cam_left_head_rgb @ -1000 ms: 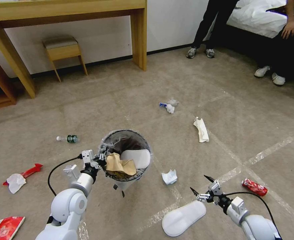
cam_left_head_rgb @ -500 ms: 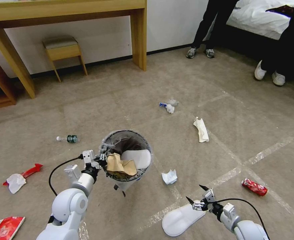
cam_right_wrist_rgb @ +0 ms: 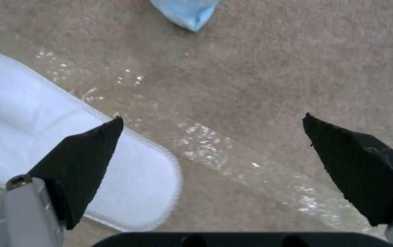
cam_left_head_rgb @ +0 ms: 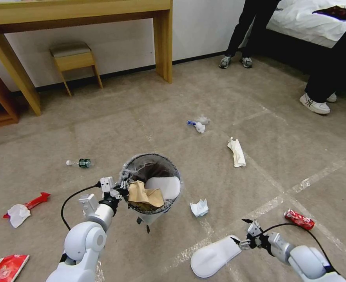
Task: Pick up the trash bin and place the garbage on the floor into it.
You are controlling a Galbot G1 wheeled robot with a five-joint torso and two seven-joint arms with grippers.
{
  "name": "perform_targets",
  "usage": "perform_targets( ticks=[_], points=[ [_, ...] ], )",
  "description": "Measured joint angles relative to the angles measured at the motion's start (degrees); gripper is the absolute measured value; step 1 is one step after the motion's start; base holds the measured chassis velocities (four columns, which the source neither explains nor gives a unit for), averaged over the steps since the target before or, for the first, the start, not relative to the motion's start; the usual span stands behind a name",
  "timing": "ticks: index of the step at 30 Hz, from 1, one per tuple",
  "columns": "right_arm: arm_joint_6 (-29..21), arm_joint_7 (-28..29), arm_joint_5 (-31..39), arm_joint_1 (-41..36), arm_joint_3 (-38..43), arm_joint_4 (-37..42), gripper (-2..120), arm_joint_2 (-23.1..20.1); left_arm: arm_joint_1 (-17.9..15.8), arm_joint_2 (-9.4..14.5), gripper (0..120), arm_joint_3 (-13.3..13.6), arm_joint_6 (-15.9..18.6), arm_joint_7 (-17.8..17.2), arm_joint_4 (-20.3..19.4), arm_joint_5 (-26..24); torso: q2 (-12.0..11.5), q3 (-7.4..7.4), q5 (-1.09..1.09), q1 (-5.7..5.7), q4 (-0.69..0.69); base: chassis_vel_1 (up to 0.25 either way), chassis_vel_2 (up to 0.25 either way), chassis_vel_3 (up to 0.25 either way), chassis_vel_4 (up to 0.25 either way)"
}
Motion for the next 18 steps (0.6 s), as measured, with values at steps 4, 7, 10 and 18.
perform_targets(
  ticks=[4,7,10,18],
  points=[
    [-0.8,0.0,1.5,2.0,-2.7,0.0,100,-2.4,0.2,-0.1,1,0.2,-0.2,0.2,0.0,0.1,0.0,0.0,0.01,0.0,0.01,0.0,0.0,0.0,0.0],
    [-1.8,-0.2,2.2,2.8,-4.5,0.3,100,-4.3,0.0,0.1,1,0.9,-0.3,0.4,0.1,0.1,0.0,0.0,0.0,0.0,0.02,0.0,0.0,0.0,0.0],
    [-2.4,-0.9,2.4,3.6,-6.5,0.4,100,-6.1,-0.3,0.5,1,1.5,-0.3,0.6,0.2,0.1,0.0,0.0,0.0,0.0,-0.01,0.0,0.0,0.0,0.0],
    [-4.7,-3.1,3.5,5.3,-10.0,2.1,100,-9.7,-0.6,0.9,1,2.1,-0.7,1.5,0.9,0.3,0.0,0.0,0.0,0.01,0.0,0.0,0.0,0.0,0.0]
  ],
)
